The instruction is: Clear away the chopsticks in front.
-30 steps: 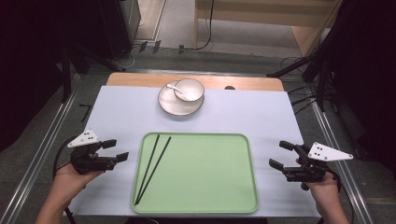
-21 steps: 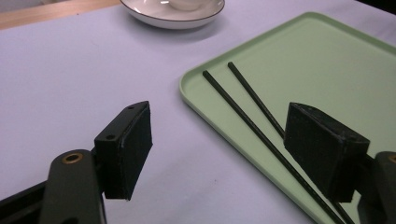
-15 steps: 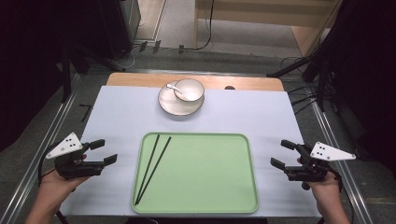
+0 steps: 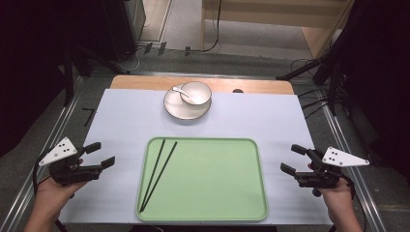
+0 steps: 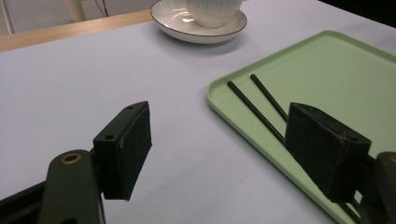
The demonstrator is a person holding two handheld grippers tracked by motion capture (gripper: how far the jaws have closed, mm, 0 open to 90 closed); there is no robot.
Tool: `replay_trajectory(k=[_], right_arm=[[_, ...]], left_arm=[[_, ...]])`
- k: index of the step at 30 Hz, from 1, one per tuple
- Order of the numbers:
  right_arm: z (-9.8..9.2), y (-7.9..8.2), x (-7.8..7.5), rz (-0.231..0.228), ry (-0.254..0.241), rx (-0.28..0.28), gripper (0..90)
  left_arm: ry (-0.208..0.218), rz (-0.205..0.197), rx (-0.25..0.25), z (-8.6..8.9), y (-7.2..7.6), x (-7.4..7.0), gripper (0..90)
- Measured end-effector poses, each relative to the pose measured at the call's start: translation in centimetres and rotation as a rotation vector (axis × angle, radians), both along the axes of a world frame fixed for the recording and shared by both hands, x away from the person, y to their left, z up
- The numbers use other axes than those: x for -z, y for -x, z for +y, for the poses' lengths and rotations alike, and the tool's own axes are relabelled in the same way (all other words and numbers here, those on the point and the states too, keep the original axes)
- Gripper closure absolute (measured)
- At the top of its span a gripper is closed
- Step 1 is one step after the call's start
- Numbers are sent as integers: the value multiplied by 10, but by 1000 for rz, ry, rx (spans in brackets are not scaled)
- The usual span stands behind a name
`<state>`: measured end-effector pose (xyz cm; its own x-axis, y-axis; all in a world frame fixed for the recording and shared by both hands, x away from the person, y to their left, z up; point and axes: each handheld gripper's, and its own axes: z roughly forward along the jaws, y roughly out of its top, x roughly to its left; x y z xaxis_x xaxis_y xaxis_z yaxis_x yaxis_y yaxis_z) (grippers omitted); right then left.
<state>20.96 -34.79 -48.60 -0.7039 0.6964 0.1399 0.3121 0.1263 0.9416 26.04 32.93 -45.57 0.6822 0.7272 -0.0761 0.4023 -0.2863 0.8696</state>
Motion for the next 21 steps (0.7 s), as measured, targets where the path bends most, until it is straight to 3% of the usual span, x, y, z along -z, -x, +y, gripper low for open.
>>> replay_trajectory(k=[21], right_arm=[[1,0,0,8,4,-2,172]], left_arm=[[-10,9,-5,-1,-1,2,233]])
